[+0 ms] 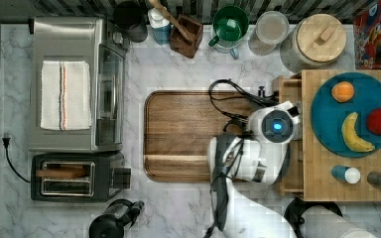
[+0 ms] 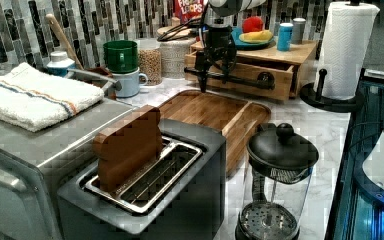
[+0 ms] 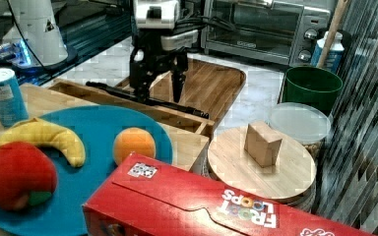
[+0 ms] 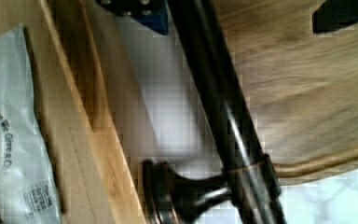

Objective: Open the drawer.

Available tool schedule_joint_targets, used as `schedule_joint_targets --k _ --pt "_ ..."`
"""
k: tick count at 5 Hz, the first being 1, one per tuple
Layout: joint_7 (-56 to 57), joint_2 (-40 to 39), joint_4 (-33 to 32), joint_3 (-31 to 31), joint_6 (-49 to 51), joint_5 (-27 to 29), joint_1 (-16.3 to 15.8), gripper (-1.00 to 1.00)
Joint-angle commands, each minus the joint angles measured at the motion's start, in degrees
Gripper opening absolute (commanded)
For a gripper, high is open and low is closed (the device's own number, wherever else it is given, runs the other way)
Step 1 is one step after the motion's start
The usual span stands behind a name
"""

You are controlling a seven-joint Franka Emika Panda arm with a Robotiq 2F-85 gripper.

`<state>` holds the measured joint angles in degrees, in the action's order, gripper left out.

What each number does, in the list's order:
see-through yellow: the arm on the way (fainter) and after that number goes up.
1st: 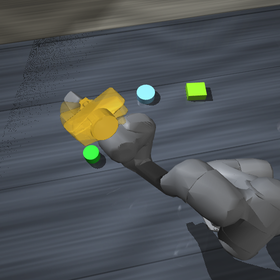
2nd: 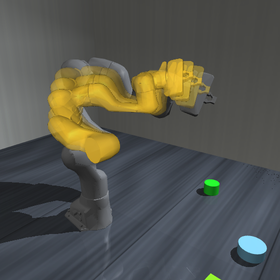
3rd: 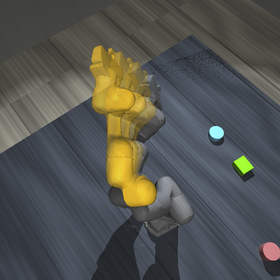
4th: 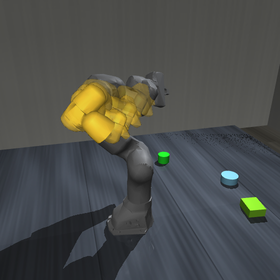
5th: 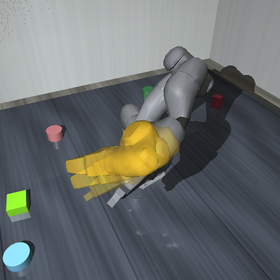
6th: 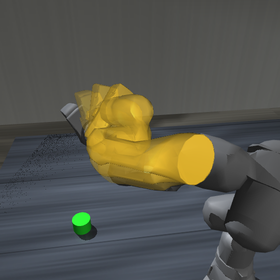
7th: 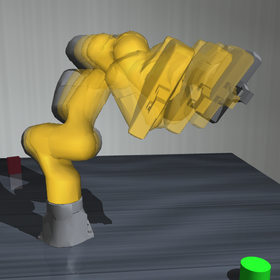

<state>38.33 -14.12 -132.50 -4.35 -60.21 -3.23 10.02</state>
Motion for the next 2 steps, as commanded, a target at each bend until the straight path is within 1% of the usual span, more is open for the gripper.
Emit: schedule_joint_targets --k 1,2 --pt "-11.76 4.45 -1.58 12.05 0.33 -4.61 -8.67 1.00" --pt "-12.46 4.17 -0.36 13.75 2.94 -1.59 -7.35 1.00"
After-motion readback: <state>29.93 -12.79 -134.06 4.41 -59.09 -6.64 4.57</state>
